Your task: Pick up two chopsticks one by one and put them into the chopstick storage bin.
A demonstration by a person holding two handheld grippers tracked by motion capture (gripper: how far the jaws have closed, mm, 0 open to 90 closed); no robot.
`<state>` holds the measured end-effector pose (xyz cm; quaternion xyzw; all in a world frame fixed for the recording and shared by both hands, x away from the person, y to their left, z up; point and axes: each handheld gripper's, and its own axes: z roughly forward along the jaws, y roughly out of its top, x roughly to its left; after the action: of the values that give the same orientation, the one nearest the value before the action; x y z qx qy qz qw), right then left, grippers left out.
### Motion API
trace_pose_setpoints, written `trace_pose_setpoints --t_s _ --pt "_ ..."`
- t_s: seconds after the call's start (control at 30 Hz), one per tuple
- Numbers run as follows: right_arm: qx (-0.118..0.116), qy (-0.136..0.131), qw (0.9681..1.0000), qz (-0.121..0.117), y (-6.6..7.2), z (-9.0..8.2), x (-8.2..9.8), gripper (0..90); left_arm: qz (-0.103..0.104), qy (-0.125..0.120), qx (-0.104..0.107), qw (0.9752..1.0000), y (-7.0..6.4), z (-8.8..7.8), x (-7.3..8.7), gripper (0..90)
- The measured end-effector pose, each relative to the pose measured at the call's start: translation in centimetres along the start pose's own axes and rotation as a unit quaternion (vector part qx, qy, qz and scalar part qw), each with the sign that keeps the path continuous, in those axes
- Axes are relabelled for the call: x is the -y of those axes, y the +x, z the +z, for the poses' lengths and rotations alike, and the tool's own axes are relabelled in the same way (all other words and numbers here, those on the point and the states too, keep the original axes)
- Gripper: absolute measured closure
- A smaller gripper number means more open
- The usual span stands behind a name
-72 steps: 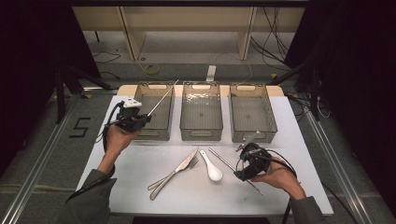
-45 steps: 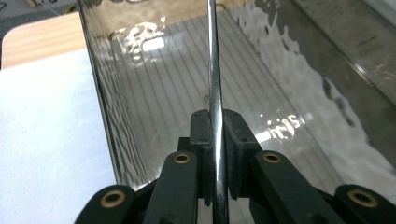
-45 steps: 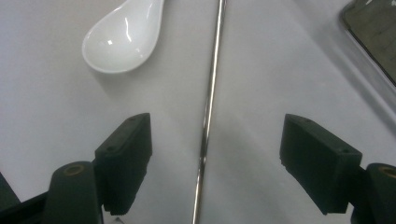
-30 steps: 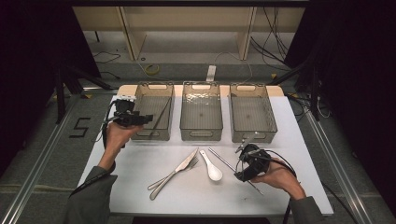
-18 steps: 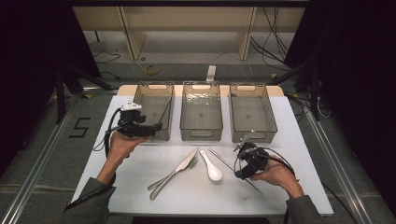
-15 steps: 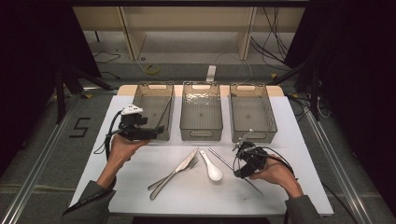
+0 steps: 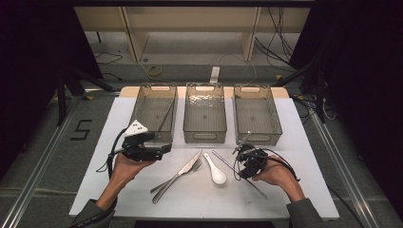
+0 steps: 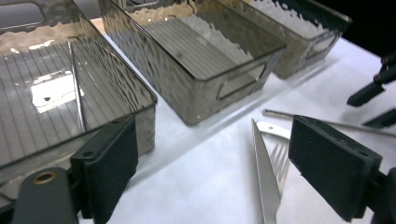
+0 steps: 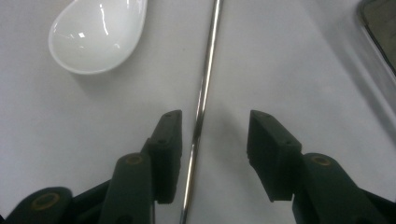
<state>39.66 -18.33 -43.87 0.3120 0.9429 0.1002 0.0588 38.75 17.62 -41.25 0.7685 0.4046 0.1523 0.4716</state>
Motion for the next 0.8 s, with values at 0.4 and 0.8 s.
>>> trace_pose_setpoints --t_s 0.4,0.8 --pt "-0.006 0.021 0.9997 0.002 0.1 1.0 -0.4 69.6 0.006 -0.013 0.025 0.9996 -1.2 -1.1 0.9 15.4" --pt "-0.018 0.046 0.9988 -0.004 0.2 1.8 -0.9 81.9 0.014 -0.013 0.023 0.9996 -1.7 -1.0 1.1 15.4"
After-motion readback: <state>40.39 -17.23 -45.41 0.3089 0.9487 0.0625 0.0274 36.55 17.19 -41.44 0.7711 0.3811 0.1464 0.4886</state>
